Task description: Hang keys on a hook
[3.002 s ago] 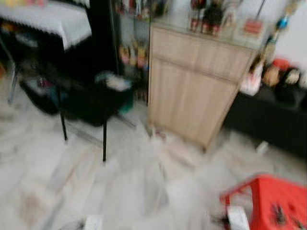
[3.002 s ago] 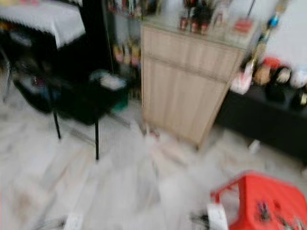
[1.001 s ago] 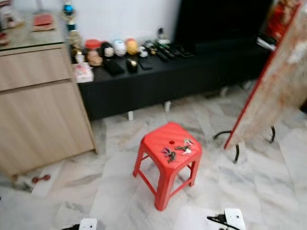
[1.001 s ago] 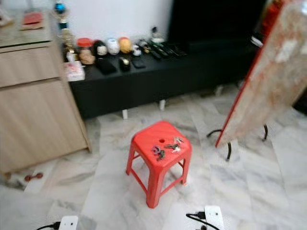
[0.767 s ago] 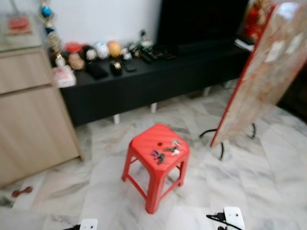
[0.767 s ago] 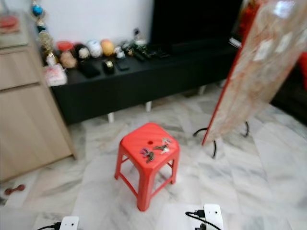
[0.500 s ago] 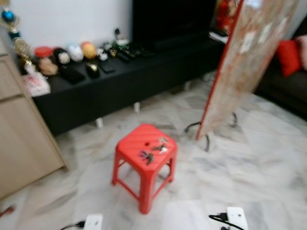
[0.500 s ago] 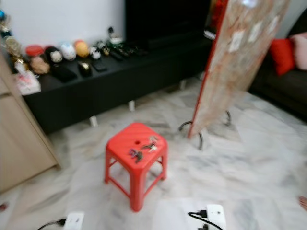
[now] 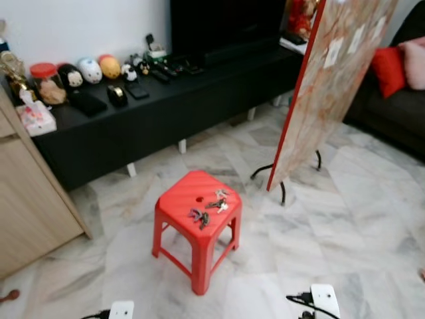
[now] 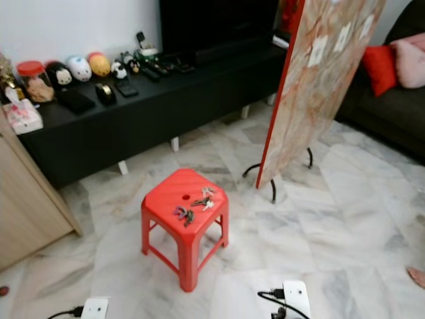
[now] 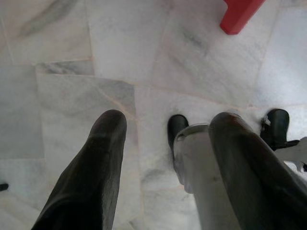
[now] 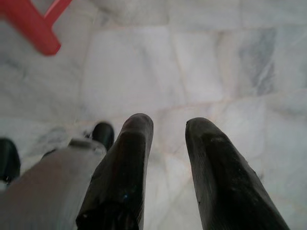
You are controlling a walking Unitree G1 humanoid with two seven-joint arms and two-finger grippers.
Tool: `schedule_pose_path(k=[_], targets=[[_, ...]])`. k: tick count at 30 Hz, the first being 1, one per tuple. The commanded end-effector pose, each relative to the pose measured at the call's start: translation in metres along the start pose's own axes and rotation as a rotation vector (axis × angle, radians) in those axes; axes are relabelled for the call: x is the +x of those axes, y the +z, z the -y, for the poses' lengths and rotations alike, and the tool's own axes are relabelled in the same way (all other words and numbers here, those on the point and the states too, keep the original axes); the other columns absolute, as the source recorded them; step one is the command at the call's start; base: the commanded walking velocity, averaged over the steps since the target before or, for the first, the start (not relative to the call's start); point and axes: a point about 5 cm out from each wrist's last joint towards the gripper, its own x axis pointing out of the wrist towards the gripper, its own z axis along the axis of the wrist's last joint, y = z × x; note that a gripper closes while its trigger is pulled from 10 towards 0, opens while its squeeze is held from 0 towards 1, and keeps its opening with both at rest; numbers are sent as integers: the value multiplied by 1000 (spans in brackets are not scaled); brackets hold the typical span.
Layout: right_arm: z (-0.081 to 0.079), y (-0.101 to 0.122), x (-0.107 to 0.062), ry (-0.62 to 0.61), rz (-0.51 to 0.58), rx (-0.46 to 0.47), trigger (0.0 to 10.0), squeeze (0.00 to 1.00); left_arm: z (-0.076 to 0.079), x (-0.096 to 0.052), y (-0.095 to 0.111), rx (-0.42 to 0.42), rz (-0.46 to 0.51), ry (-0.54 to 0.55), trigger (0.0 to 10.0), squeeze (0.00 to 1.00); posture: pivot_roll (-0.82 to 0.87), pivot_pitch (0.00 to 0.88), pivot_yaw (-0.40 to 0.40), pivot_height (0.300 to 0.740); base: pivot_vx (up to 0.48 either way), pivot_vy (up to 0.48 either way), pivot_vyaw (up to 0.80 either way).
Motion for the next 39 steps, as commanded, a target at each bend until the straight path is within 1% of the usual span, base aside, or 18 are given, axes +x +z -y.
schedule_pose_path(k=[1, 3, 5, 9, 10, 13, 16, 39], targets=[[-15, 28, 1, 108, 123, 248, 10000, 0, 14, 4, 47, -73, 208, -47, 10000, 0, -20, 0, -5, 740, 0, 0, 0], [-14, 28, 1, 106, 123, 246, 10000, 0, 15, 4, 46, -67, 201, -43, 10000, 0, -20, 0, -15, 740, 0, 0, 0], [-13, 29, 1, 109, 124, 236, 10000, 0, 16, 5, 44, -75, 169, -37, 10000, 0, -25, 0, -21, 740, 0, 0, 0], [-13, 30, 1, 117, 128, 221, 10000, 0, 17, 5, 41, -62, 127, -35, 10000, 0, -27, 0, -23, 740, 0, 0, 0], [-12, 30, 1, 116, 129, 222, 10000, 0, 17, 6, 40, -75, 117, -26, 10000, 0, -28, 0, -20, 740, 0, 0, 0], [-12, 29, 1, 112, 127, 223, 10000, 0, 17, 5, 39, -88, 116, -27, 10000, 0, -32, 0, -17, 740, 0, 0, 0], [-12, 29, 2, 95, 118, 200, 10000, 0, 17, 5, 40, -100, 128, -40, 10000, 0, -39, 0, -11, 740, 0, 0, 0], [-12, 29, 2, 95, 118, 200, 10000, 0, 17, 5, 40, -100, 128, -40, 10000, 0, -39, 0, -11, 740, 0, 0, 0]])
